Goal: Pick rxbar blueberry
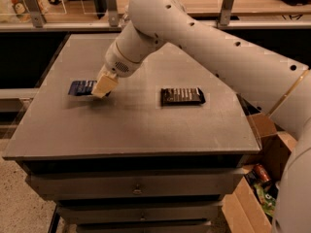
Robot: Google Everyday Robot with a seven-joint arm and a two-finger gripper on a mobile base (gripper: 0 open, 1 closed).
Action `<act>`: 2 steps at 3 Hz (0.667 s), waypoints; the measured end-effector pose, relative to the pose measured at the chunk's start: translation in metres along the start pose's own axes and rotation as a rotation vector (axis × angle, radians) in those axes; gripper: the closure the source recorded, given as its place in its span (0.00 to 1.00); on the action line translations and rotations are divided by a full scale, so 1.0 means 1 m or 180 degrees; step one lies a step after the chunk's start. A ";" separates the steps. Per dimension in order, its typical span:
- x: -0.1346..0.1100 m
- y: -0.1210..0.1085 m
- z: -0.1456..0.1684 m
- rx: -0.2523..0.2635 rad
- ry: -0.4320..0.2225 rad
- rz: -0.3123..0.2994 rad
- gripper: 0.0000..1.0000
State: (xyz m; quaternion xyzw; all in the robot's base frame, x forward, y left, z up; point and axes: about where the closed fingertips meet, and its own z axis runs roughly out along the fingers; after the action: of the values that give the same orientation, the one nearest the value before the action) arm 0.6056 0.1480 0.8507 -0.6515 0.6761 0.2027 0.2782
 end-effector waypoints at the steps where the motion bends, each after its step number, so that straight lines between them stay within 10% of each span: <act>1: -0.011 0.002 -0.020 0.0073 -0.0078 -0.0126 1.00; 2: -0.022 0.005 -0.038 0.0123 -0.0120 -0.0234 1.00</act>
Offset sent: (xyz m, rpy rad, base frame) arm -0.0145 -0.0132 0.0730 0.0428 -0.1281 0.0497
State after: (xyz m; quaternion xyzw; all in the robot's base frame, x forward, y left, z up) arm 0.5960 0.1414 0.8935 -0.6665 0.6501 0.1914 0.3107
